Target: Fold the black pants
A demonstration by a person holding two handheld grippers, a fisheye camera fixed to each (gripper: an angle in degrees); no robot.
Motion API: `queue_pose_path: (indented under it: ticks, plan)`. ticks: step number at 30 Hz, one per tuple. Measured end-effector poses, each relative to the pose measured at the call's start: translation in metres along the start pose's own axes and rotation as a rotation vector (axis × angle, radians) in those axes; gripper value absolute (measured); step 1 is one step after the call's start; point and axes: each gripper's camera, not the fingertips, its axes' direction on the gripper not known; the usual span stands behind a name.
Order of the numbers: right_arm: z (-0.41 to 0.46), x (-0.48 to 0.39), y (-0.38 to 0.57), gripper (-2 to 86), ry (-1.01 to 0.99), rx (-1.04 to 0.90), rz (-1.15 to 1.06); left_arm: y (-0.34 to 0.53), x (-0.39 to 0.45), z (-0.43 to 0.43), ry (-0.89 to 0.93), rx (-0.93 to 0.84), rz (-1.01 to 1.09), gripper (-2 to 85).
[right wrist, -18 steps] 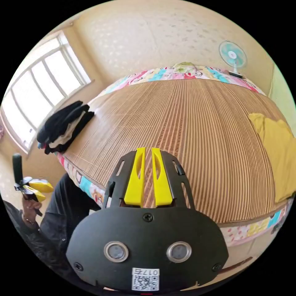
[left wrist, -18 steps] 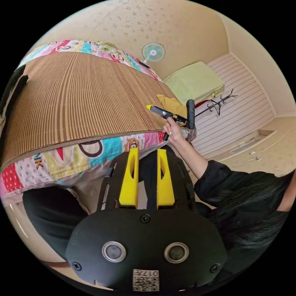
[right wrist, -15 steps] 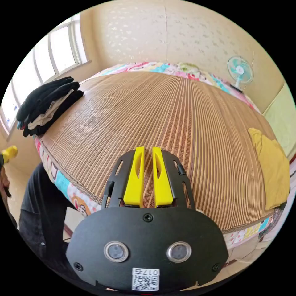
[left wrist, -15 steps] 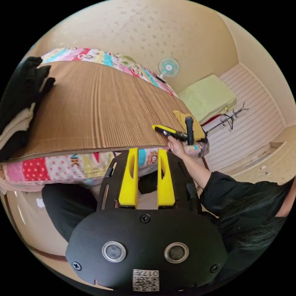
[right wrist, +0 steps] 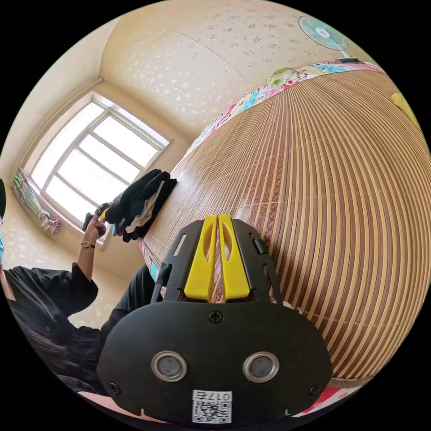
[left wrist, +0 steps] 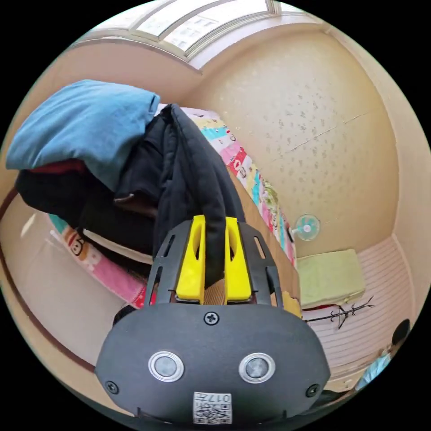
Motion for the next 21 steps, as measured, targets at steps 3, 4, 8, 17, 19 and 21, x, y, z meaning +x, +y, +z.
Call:
queue_pose_path:
  ticks: [3,4,8,17,19,21]
  plan:
    - [-0.006,0.001,0.003,0.3,0.005,0.001,0.001,0.04,0.139,0.044,-0.204,-0.088,0.429,5.2]
    - [-0.008,0.002,0.003,0.3,0.007,0.001,0.006,0.058,0.168,0.058,-0.249,-0.114,0.522,5.2]
    - [-0.018,0.011,0.003,0.2,-0.038,-0.002,0.039,0.22,0.289,0.148,-0.2,-0.317,0.93,5.1]
    - [-0.033,0.015,-0.002,1.3,-0.059,-0.008,0.093,0.438,0.286,0.161,0.231,-0.778,0.988,7.1]
    - [-0.035,0.017,-0.006,2.2,-0.081,-0.017,0.137,0.425,0.269,0.152,0.246,-0.781,0.911,7.3]
    - [-0.038,0.015,-0.016,4.0,-0.108,-0.047,0.179,0.382,0.246,0.132,0.32,-0.706,0.793,8.2]
